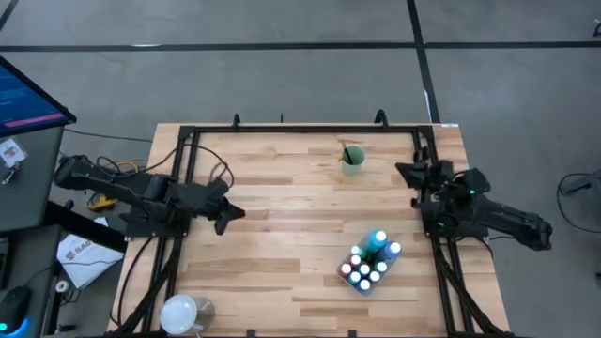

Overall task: Pick & Place Paint Supplies
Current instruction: Return to Home Position

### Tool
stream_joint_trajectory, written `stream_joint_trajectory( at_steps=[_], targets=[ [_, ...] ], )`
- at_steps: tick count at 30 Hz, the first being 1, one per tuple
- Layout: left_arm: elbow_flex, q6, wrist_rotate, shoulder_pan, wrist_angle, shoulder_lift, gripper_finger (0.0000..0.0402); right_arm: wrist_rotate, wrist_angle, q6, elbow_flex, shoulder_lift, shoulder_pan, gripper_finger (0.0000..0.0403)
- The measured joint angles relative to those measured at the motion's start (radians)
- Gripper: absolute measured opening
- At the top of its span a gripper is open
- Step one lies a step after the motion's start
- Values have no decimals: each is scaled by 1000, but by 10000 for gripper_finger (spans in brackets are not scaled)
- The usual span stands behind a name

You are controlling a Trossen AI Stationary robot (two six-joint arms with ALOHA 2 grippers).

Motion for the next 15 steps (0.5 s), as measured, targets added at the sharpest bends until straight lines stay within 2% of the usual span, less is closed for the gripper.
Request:
stream_joint_trajectory(
  at_steps=[3,8,15],
  targets=[
    [14,68,-1,43,-5,-86,1,-1,-7,34,-42,0,2,1],
    [13,145,-195,100,-73,-321,1,1,-70,64,-42,-3,0,1],
    [-69,190,-162,128,-108,-605,1,2,-132,58,-42,-2,0,5]
  ],
)
